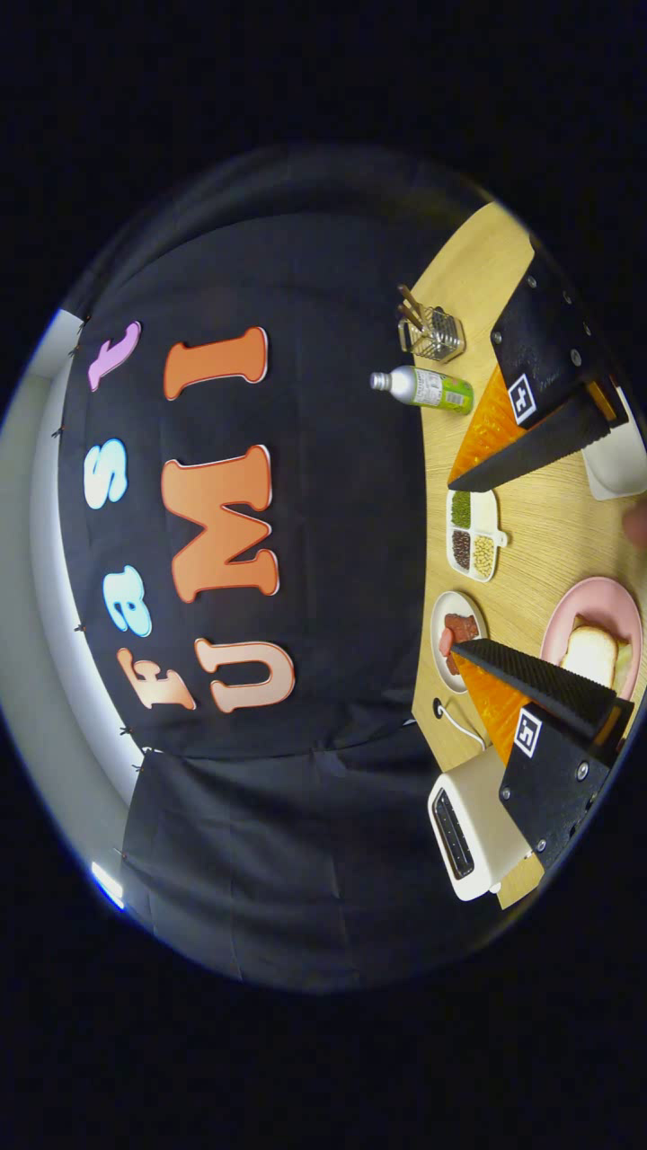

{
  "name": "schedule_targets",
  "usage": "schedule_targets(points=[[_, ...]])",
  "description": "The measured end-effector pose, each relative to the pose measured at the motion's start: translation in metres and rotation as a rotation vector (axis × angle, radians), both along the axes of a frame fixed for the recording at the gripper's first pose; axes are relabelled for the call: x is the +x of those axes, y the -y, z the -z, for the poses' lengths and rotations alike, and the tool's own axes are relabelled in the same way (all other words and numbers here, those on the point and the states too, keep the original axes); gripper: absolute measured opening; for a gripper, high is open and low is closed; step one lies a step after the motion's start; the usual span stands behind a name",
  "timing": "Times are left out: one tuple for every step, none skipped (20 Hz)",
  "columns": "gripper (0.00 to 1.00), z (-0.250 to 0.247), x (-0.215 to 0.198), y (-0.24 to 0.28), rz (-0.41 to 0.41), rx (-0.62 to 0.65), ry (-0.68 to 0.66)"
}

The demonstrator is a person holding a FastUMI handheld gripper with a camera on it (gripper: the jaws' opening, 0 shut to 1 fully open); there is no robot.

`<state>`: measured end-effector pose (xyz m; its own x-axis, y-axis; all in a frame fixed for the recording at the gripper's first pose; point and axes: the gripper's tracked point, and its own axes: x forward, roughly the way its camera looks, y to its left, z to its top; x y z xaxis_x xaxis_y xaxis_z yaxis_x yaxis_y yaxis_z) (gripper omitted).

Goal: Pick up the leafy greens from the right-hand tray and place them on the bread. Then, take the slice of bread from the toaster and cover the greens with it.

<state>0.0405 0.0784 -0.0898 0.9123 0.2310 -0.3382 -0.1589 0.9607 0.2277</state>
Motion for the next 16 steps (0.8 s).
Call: schedule_targets(points=[[0.98, -0.009, -0.001, 0.003, 0.010, -0.007, 0.038], [0.98, -0.019, -0.001, 0.007, 0.021, -0.019, 0.076], [0.98, -0.030, -0.002, 0.011, 0.034, -0.032, 0.115], [0.98, -0.041, -0.003, 0.013, 0.039, -0.043, 0.154], [0.98, -0.050, -0.006, 0.012, 0.038, -0.053, 0.190], [0.98, -0.056, -0.008, 0.011, 0.038, -0.061, 0.211], [0.98, -0.060, -0.010, 0.009, 0.037, -0.065, 0.227], [0.98, -0.064, -0.011, 0.007, 0.037, -0.069, 0.236], [0.98, -0.067, -0.013, 0.005, 0.033, -0.073, 0.244], [0.98, -0.070, -0.013, 0.004, 0.036, -0.078, 0.251], [0.98, -0.076, -0.014, 0.007, 0.041, -0.079, 0.262], [0.99, -0.082, -0.014, 0.007, 0.050, -0.077, 0.273], [0.99, -0.087, -0.016, 0.008, 0.055, -0.070, 0.284], [0.99, -0.089, -0.018, 0.007, 0.058, -0.061, 0.289], [0.99, -0.090, -0.020, 0.005, 0.052, -0.054, 0.296], [0.98, -0.091, -0.022, 0.003, 0.045, -0.051, 0.301]])
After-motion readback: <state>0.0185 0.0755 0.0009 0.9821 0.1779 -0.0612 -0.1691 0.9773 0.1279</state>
